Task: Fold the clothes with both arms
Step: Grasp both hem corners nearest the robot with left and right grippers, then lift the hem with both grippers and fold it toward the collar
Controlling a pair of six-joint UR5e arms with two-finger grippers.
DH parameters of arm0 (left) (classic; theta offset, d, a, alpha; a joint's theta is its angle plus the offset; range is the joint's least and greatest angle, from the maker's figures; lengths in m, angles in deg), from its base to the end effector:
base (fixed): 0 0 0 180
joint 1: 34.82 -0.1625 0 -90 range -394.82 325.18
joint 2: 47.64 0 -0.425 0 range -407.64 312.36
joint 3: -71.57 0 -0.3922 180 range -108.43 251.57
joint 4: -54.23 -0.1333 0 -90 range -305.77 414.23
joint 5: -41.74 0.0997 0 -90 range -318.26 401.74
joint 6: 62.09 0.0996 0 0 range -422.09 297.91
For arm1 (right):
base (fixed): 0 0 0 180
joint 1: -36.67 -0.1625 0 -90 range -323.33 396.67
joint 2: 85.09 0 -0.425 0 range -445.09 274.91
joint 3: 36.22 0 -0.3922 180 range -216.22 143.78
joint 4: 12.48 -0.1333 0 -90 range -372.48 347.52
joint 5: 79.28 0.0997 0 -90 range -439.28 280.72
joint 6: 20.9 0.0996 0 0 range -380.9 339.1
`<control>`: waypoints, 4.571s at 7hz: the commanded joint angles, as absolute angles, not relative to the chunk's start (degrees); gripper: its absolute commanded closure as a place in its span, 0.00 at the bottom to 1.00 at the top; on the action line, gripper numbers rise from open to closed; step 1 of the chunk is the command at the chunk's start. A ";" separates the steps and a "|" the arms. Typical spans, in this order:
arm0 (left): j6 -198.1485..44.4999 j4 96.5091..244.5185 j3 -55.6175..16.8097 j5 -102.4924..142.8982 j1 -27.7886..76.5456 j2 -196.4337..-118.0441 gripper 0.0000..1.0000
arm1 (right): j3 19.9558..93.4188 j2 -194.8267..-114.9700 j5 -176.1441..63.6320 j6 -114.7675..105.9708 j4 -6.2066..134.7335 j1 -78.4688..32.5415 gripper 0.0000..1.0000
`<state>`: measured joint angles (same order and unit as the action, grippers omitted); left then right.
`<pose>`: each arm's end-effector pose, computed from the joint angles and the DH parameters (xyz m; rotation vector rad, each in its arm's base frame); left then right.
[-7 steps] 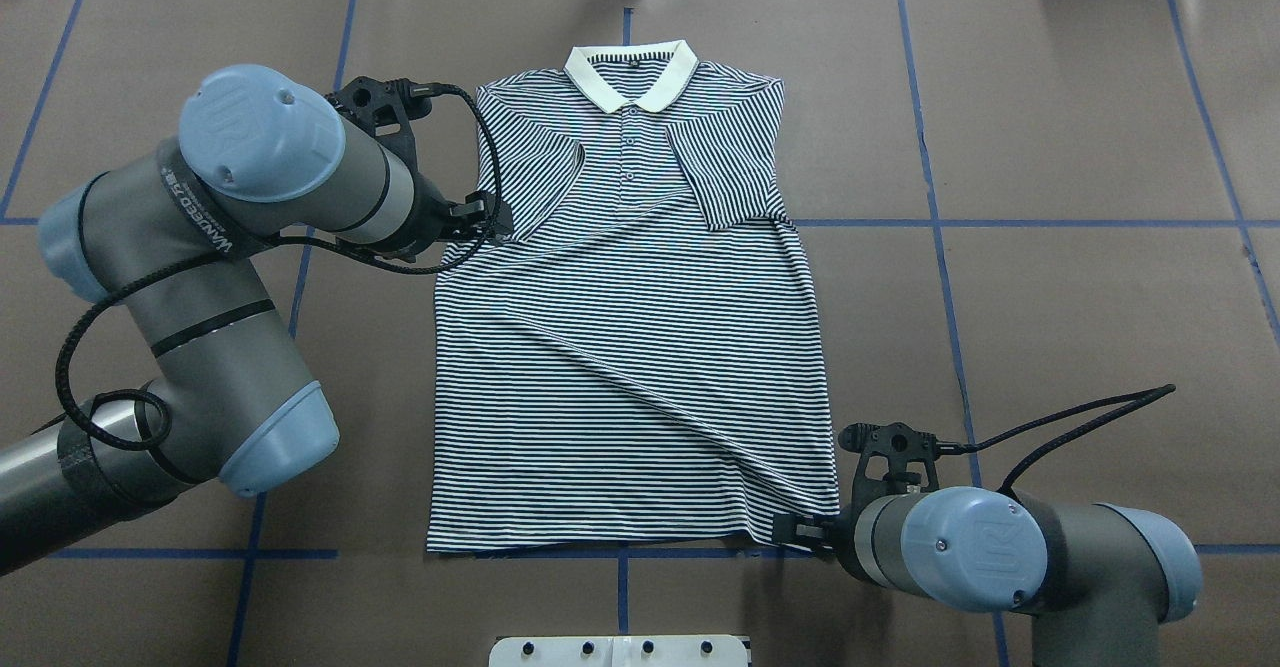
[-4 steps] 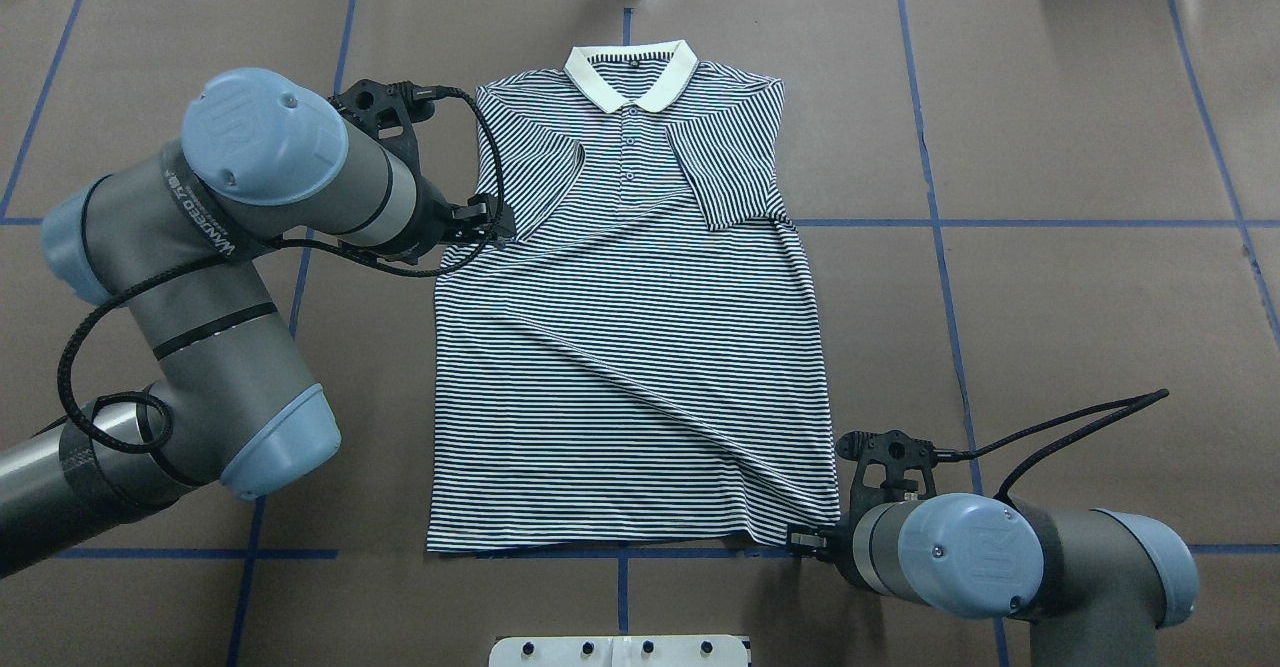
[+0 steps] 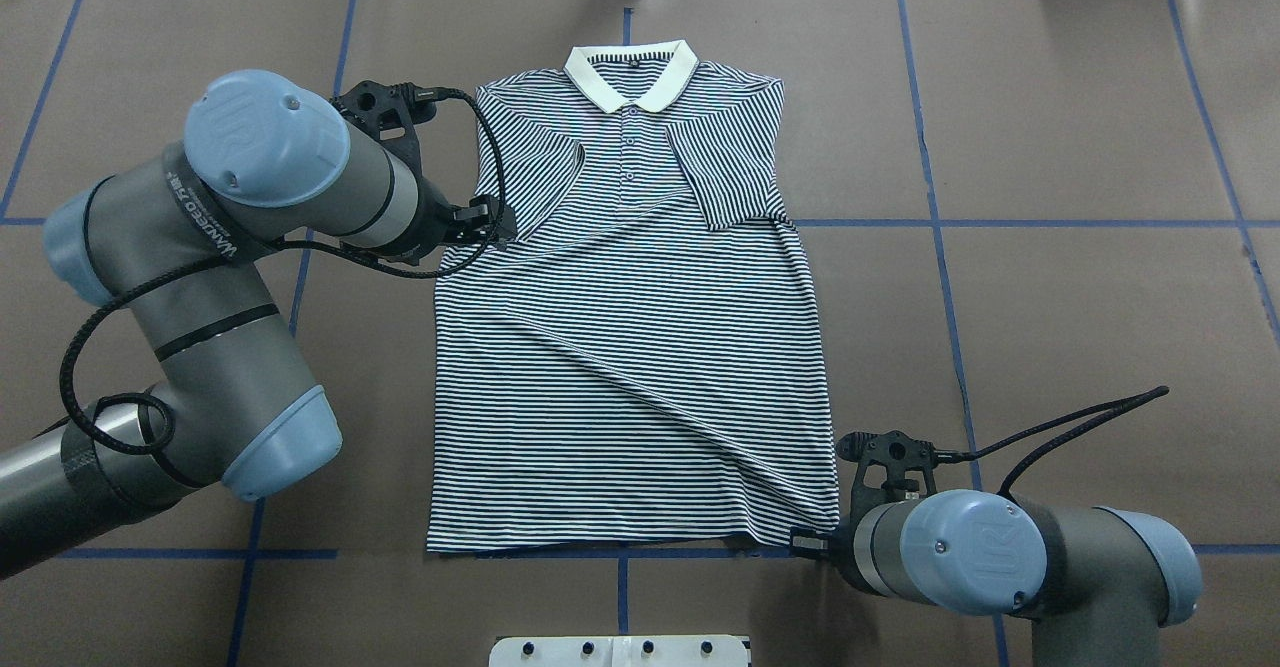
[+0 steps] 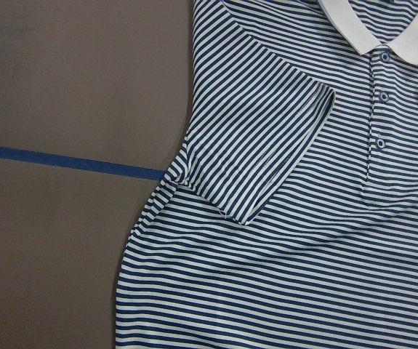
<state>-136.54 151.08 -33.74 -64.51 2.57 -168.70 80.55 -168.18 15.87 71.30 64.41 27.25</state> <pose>0.4335 -0.4640 0.2201 0.1761 0.9443 -0.2198 -0.4907 -0.2075 0.3622 -0.0333 -0.8206 0.1546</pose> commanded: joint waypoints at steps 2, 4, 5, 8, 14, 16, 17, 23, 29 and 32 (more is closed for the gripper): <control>-136.80 151.18 -33.73 -64.52 2.28 -168.67 0.00 | 81.11 -168.15 15.47 71.65 64.33 26.39 1.00; -151.19 150.13 -37.74 -64.35 -4.36 -166.41 0.00 | 84.26 -168.93 15.64 71.56 64.33 24.64 1.00; -157.91 145.25 -42.56 -61.48 -11.89 -163.77 0.00 | 84.97 -169.03 15.64 71.56 64.16 24.54 1.00; -175.16 140.98 -44.54 -51.30 -26.34 -157.37 0.01 | 85.24 -168.33 15.91 71.56 63.72 24.10 1.00; -176.53 142.39 -42.08 -50.20 -26.91 -156.72 0.04 | 85.59 -168.32 16.08 71.56 63.72 23.13 1.00; -176.53 142.39 -41.38 -50.20 -26.21 -156.80 0.07 | 85.77 -168.32 16.08 71.56 63.72 23.13 1.00; -176.53 142.39 -41.37 -50.20 -25.94 -156.80 0.09 | 85.77 -168.41 16.08 71.56 63.72 23.13 1.00; -177.06 142.39 -41.37 -50.29 -25.50 -156.98 0.95 | 85.86 -168.41 16.08 71.56 63.72 23.13 1.00; -175.83 141.69 -51.54 -50.72 -25.32 -156.11 1.00 | 93.57 -176.73 19.85 70.77 63.72 22.25 1.00; -172.66 135.65 -62.25 -50.72 -30.49 -154.17 1.00 | 95.44 -177.99 26.97 71.55 63.81 25.65 1.00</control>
<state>-173.09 138.77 -57.63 -50.72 -28.35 -154.48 94.80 -177.65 24.99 71.01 63.78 23.31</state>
